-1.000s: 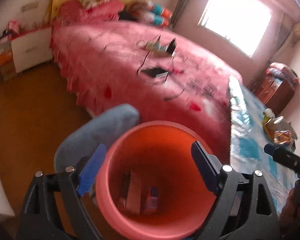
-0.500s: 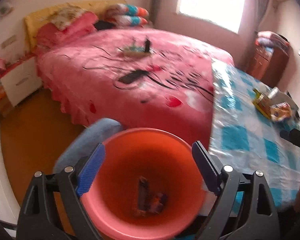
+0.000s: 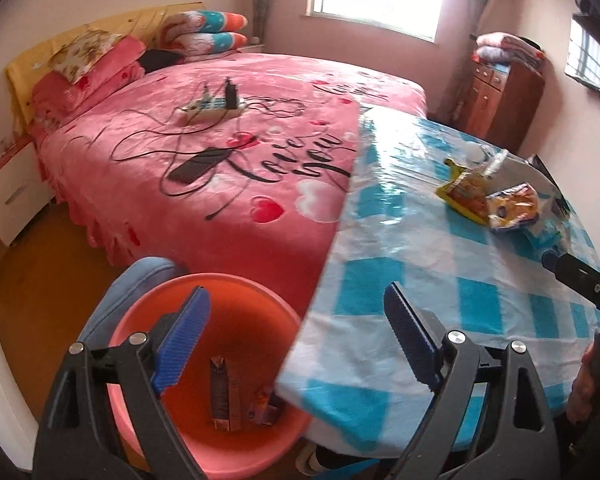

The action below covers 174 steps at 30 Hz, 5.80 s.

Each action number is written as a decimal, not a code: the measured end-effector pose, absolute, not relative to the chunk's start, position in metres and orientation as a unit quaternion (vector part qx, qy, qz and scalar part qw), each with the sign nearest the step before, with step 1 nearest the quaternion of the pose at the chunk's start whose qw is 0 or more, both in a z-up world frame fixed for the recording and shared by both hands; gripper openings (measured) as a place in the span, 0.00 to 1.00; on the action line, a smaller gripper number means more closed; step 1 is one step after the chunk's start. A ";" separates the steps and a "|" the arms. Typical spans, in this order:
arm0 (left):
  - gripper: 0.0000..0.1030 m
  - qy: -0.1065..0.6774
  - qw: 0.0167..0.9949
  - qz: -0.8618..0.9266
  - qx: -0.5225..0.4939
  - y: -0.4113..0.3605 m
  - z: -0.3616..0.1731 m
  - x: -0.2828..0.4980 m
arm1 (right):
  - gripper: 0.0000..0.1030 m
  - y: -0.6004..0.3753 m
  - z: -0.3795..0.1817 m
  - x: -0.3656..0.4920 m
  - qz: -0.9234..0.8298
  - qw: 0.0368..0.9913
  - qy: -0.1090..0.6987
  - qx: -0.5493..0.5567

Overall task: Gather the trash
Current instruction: 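Return the left gripper to the table over the snack bags, then grasp the yellow snack bag with the left gripper while the right gripper grasps a carton, then carry the yellow snack bag to the orange bucket and release it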

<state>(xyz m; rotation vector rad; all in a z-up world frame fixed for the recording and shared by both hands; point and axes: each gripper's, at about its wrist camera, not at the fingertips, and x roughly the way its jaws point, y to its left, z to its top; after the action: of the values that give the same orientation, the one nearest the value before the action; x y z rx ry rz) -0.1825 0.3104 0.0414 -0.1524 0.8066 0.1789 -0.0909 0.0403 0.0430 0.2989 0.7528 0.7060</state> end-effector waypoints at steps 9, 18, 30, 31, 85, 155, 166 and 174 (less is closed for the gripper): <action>0.86 0.397 0.915 0.048 -0.053 0.262 0.055 -0.154 | 0.92 -0.001 0.043 -0.085 0.311 0.866 0.351 0.175; 0.86 0.399 0.916 0.015 -0.044 0.220 0.064 -0.123 | 0.92 -0.046 0.041 -0.075 0.270 0.876 0.344 0.203; 0.86 0.405 0.913 -0.030 -0.047 0.173 0.060 -0.051 | 0.92 -0.112 0.028 -0.053 0.205 0.879 0.351 0.252; 0.86 0.405 0.912 -0.031 -0.048 0.172 0.059 -0.045 | 0.92 -0.117 0.027 -0.051 0.199 0.878 0.352 0.256; 0.47 0.425 0.900 -0.081 -0.060 0.155 0.002 0.044 | 0.73 -0.169 0.004 0.130 0.248 0.865 0.413 0.138; 0.33 0.378 0.902 -0.087 -0.187 0.297 0.029 -0.164 | 0.31 0.077 0.055 -0.097 0.369 0.809 0.442 0.114; 0.34 0.407 0.884 0.041 -0.227 0.395 -0.017 -0.213 | 0.31 0.201 0.054 -0.109 0.465 0.751 0.467 0.039; 0.71 0.437 0.850 0.150 -0.253 0.451 -0.054 -0.240 | 0.77 0.253 0.041 -0.115 0.473 0.741 0.476 0.019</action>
<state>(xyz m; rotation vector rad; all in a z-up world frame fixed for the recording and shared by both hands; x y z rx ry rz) -0.2396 0.4509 -0.0538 -0.5326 0.9206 0.3158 -0.1148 0.2533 0.0414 0.0407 1.0436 1.0360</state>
